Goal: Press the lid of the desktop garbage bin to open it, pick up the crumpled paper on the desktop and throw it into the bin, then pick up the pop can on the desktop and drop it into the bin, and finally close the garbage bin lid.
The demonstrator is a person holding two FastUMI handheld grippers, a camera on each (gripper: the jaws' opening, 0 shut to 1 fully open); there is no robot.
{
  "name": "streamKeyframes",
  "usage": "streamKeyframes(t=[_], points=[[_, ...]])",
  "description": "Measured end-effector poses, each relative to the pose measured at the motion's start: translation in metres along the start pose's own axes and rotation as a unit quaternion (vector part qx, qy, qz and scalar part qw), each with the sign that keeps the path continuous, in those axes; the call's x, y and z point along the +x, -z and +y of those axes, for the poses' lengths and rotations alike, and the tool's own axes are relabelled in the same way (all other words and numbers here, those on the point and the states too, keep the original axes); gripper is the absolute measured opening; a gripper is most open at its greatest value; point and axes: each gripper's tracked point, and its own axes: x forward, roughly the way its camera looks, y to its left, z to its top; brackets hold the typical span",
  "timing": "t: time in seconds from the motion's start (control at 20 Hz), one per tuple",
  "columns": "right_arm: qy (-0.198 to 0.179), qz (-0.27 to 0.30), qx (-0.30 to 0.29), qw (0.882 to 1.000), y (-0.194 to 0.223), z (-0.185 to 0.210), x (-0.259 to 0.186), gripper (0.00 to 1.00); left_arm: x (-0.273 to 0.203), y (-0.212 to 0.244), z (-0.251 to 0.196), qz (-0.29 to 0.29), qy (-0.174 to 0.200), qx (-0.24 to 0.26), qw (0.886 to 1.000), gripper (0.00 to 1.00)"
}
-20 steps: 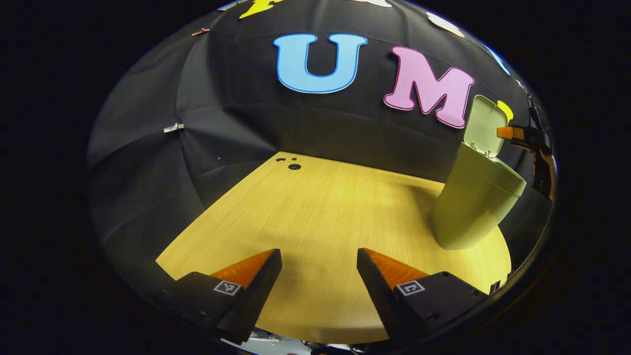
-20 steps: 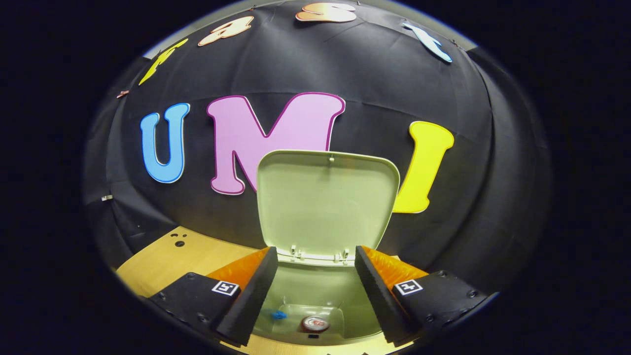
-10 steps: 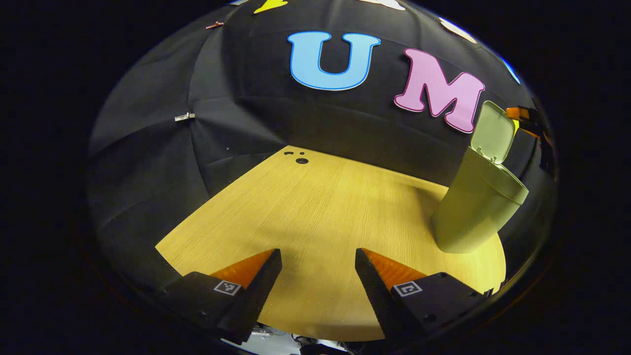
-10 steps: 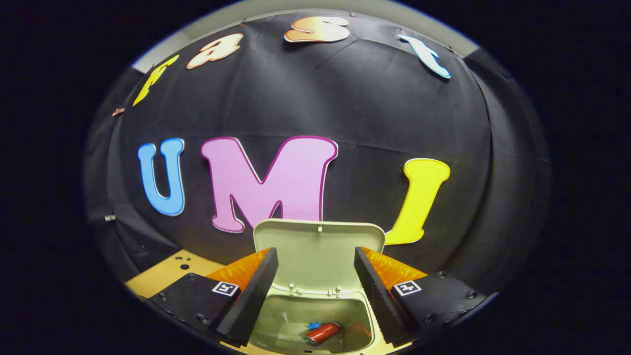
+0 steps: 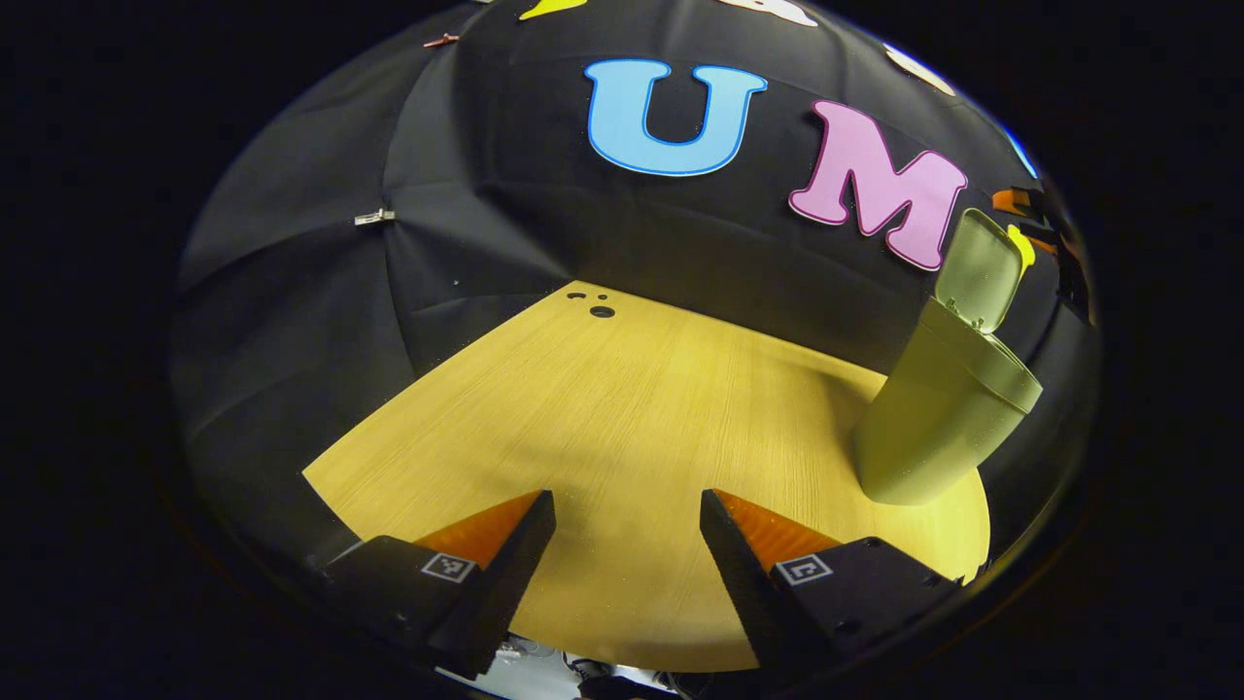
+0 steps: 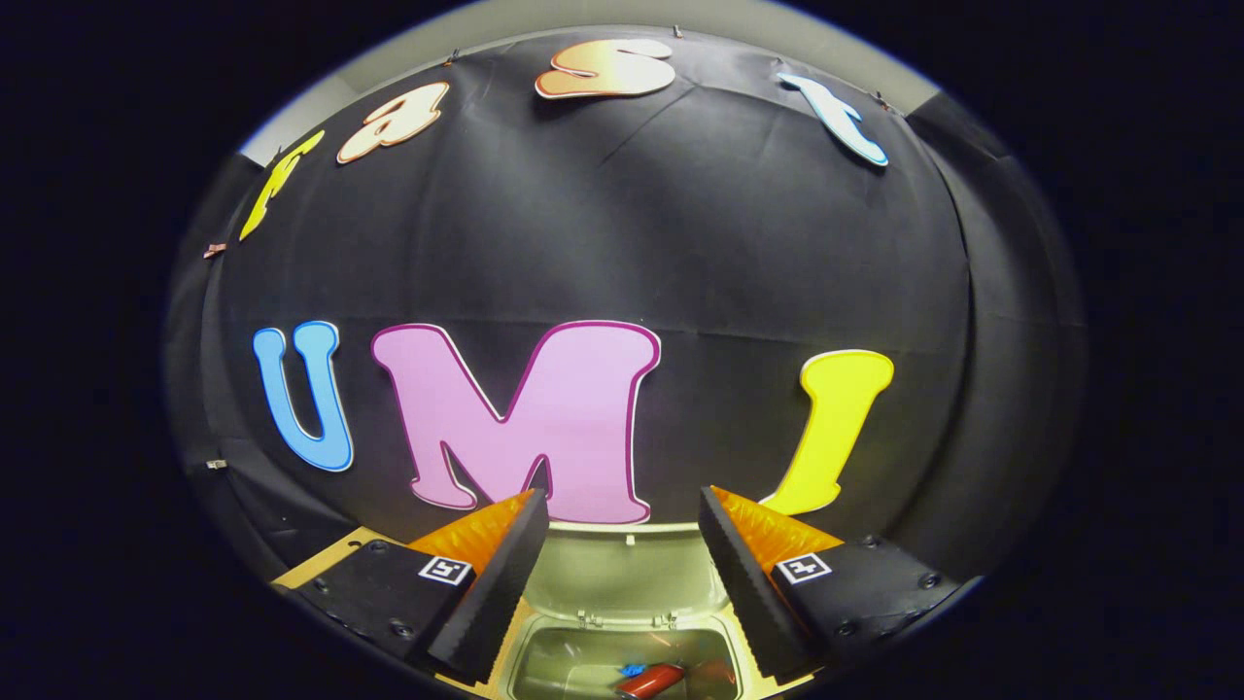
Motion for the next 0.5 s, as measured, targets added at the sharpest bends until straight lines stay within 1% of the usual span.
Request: streamKeyframes(t=[0.2, 0.5], points=[[-0.002, -0.004, -0.009, 1.0, -0.009, 0.003, 0.025, 0.97, -0.004, 0.003, 0.003, -0.004, -0.013, -0.009, 1.0, 0.96], [-0.007, 0.017, -0.009, 1.0, 0.008, -0.001, 0.052, 0.97, -0.01, 0.013, 0.003, -0.003, -0.036, -0.037, 0.999, 0.96]])
